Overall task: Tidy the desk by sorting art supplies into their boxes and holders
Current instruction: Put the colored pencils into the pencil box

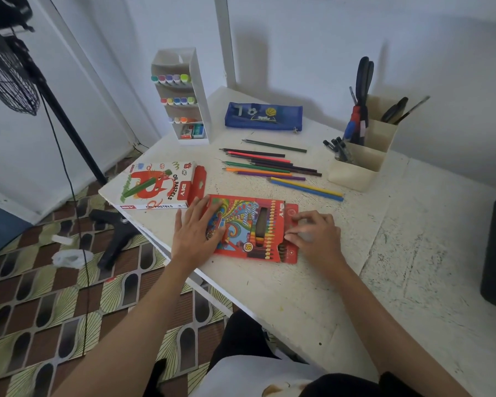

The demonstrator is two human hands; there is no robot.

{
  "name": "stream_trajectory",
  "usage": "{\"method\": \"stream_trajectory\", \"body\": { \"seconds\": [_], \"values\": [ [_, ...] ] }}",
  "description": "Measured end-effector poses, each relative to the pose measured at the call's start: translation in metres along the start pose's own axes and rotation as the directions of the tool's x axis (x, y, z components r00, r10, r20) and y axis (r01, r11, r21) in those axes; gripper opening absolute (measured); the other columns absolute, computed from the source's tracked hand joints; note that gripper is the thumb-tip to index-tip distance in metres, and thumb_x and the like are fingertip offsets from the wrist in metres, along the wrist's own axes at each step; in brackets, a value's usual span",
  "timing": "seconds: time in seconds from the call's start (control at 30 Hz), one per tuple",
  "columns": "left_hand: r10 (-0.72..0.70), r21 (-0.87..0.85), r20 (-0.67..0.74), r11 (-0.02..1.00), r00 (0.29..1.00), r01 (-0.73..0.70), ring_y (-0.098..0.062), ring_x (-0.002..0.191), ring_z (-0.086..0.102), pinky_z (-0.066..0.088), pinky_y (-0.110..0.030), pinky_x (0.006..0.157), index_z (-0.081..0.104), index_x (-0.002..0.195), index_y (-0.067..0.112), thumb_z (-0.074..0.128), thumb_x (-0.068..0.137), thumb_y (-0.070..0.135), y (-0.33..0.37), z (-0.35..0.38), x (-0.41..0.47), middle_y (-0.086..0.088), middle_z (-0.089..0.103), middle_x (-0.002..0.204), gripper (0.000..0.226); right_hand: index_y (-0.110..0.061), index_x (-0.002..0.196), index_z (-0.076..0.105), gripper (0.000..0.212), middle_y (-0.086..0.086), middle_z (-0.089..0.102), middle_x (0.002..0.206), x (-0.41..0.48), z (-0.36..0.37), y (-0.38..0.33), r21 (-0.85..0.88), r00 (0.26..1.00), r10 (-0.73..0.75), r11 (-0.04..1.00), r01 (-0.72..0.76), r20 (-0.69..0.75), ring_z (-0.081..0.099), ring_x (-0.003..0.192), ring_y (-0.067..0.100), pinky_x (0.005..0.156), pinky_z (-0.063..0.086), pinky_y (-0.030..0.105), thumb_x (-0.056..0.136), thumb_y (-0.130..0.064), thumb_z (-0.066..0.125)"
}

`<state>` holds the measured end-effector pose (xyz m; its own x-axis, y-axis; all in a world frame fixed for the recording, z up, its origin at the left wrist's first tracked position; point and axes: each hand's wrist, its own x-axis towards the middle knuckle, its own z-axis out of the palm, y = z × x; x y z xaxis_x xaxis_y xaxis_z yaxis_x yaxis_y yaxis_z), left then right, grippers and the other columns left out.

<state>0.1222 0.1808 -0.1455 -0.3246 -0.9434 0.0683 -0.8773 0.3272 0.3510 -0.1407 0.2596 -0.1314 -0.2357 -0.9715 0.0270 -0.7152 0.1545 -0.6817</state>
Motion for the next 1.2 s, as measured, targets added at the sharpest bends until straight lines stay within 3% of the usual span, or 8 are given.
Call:
{"method": "stream_trajectory", "body": {
  "seconds": [0.07, 0.17, 0.47, 0.73, 0.93, 1.0, 1.07, 1.2],
  "values": [
    [0.003, -0.001, -0.001, 1.000, 1.000, -0.003, -0.010, 0.145, 0.003, -0.007, -0.039, 0.114, 0.022, 0.146, 0.040, 0.017, 0.081, 0.070, 0.000, 0.000, 0.000, 0.011, 0.014, 0.157, 0.072, -0.021, 0.093, 0.074, 0.016, -0.012, 0.057, 0.107, 0.002, -0.003, 0.001, 0.059, 0.999, 0.017, 0.998, -0.015, -0.037, 0.037, 0.104, 0.009, 0.085, 0.028, 0.029, 0.082, -0.032, 0.069],
    [0.000, -0.012, 0.006, 1.000, 1.000, 0.001, -0.010, 0.145, 0.004, -0.006, -0.039, 0.115, 0.023, 0.146, 0.040, 0.018, 0.080, 0.071, 0.000, 0.000, 0.001, 0.011, 0.015, 0.157, 0.073, -0.012, 0.099, 0.071, 0.020, -0.004, 0.058, 0.101, 0.015, -0.012, 0.000, 0.096, 0.995, 0.016, 0.995, -0.006, -0.097, 0.043, 0.101, 0.013, 0.074, 0.031, 0.017, 0.087, -0.026, 0.065],
    [-0.012, -0.018, 0.005, 1.000, 1.000, 0.012, -0.010, 0.145, 0.007, 0.000, -0.042, 0.117, 0.025, 0.145, 0.042, 0.020, 0.078, 0.072, 0.001, -0.002, 0.000, 0.013, 0.016, 0.156, 0.073, -0.022, 0.109, 0.062, 0.019, 0.002, 0.053, 0.109, 0.088, -0.015, -0.012, -0.187, 0.999, -0.037, 0.982, 0.035, -0.009, 0.050, 0.105, 0.021, 0.089, 0.043, 0.041, 0.090, -0.021, 0.058],
    [-0.013, -0.025, 0.015, 1.000, 1.000, 0.014, -0.010, 0.145, 0.009, 0.001, -0.042, 0.117, 0.024, 0.145, 0.044, 0.021, 0.078, 0.073, -0.001, -0.002, 0.001, 0.014, 0.016, 0.156, 0.073, -0.022, 0.104, 0.063, 0.016, 0.001, 0.052, 0.105, 0.087, -0.003, -0.008, -0.299, 0.994, -0.005, 0.954, -0.028, -0.106, 0.053, 0.097, 0.018, 0.082, 0.039, 0.037, 0.091, -0.029, 0.058],
    [-0.003, -0.040, 0.005, 0.999, 1.000, 0.003, -0.009, 0.144, 0.009, 0.002, -0.041, 0.117, 0.024, 0.144, 0.044, 0.023, 0.079, 0.072, -0.003, -0.001, 0.000, 0.015, 0.016, 0.156, 0.071, -0.019, 0.095, 0.065, 0.007, -0.003, 0.057, 0.101, 0.076, -0.019, -0.004, -0.121, 0.994, -0.009, 0.993, -0.005, -0.112, 0.056, 0.087, 0.013, 0.088, 0.045, 0.039, 0.088, -0.021, 0.063],
    [-0.004, -0.039, 0.008, 0.999, 1.000, 0.004, -0.009, 0.144, 0.009, 0.001, -0.040, 0.116, 0.023, 0.145, 0.044, 0.023, 0.079, 0.073, -0.004, 0.000, 0.001, 0.015, 0.016, 0.156, 0.071, -0.016, 0.092, 0.065, 0.005, -0.001, 0.063, 0.093, 0.070, -0.034, -0.007, 0.015, 0.989, -0.058, 0.998, 0.061, -0.138, 0.055, 0.076, 0.007, 0.077, 0.049, 0.025, 0.086, -0.016, 0.065],
    [-0.002, -0.039, 0.006, 0.999, 1.000, 0.002, -0.009, 0.144, 0.009, 0.001, -0.040, 0.116, 0.024, 0.145, 0.044, 0.023, 0.079, 0.073, -0.004, 0.000, 0.001, 0.015, 0.016, 0.156, 0.072, -0.015, 0.091, 0.065, 0.007, -0.002, 0.065, 0.086, 0.061, -0.051, -0.013, 0.132, 0.984, -0.075, 0.987, 0.097, -0.165, 0.052, 0.066, 0.003, 0.062, 0.041, 0.008, 0.085, -0.012, 0.067],
    [0.002, -0.046, -0.002, 0.999, 1.000, -0.002, -0.010, 0.144, 0.011, 0.003, -0.042, 0.117, 0.024, 0.145, 0.043, 0.023, 0.080, 0.073, -0.004, 0.001, 0.001, 0.014, 0.017, 0.156, 0.071, -0.013, 0.108, 0.060, 0.022, -0.005, 0.060, 0.080, 0.044, -0.075, -0.020, 0.241, 0.970, -0.062, 0.963, 0.120, -0.234, 0.056, 0.063, 0.005, 0.057, 0.044, 0.004, 0.087, -0.010, 0.065]
  ]
}}
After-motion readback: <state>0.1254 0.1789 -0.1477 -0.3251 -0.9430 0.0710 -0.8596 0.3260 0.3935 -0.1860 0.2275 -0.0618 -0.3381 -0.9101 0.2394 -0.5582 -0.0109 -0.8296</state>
